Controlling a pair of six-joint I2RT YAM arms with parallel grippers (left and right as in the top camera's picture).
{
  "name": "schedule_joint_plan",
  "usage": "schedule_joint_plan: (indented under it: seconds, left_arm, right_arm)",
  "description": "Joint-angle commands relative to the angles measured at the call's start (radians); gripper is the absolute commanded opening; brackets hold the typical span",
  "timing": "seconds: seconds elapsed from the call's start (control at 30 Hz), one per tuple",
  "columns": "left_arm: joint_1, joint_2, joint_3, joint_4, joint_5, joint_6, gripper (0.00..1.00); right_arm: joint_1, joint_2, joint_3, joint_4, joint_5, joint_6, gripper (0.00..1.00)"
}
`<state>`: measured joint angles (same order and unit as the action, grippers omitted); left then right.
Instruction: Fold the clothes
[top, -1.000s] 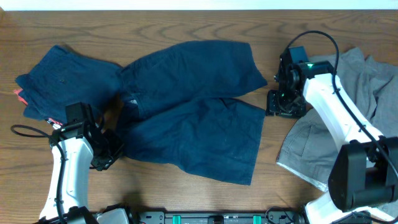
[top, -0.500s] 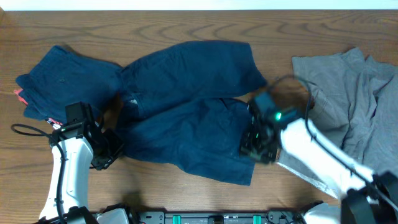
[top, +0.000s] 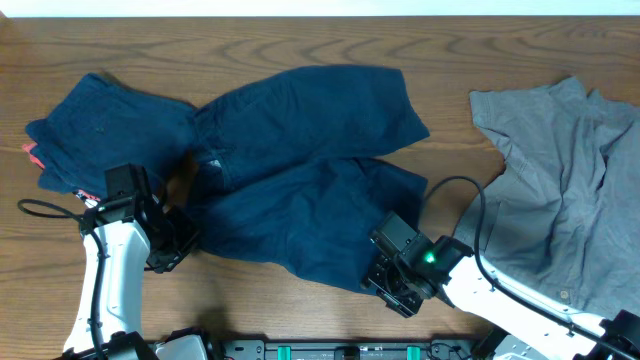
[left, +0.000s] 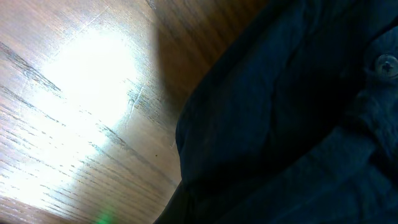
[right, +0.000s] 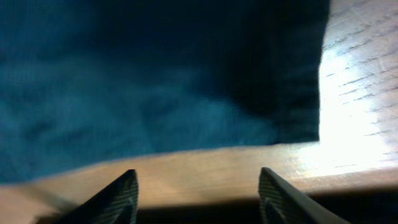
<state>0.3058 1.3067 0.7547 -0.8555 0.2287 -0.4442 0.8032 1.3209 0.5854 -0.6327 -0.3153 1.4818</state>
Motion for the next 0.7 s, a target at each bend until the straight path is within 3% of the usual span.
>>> schedule_joint_plan:
  seconds: [0.0,0.3,0.47,0.6,0.67]
  left_arm:
    - [0.005,-0.007,0.017,0.000,-0.013,0.007,0.06]
    - [0.005,-0.007,0.017,0.000,-0.013,0.007,0.06]
    - [0.005,-0.007,0.017,-0.003,-0.013,0.007,0.07]
    - [0.005,-0.007,0.017,-0.012,-0.013,0.007,0.06]
    - [0.005,-0.007,0.017,-0.017,-0.013,0.007,0.06]
  right_arm:
    - [0.008,-0.006,-0.040,0.024,0.038,0.124,0.63]
    - [0.007,-0.006,-0.095,0.027,0.090,0.231,0.68]
    - [0.007,-0.006,-0.096,0.047,0.180,0.231,0.53]
    - [0.007,-0.006,-0.096,0.058,0.240,0.231,0.49]
    - [0.007,-0.006,-0.096,0.068,0.241,0.231,0.40]
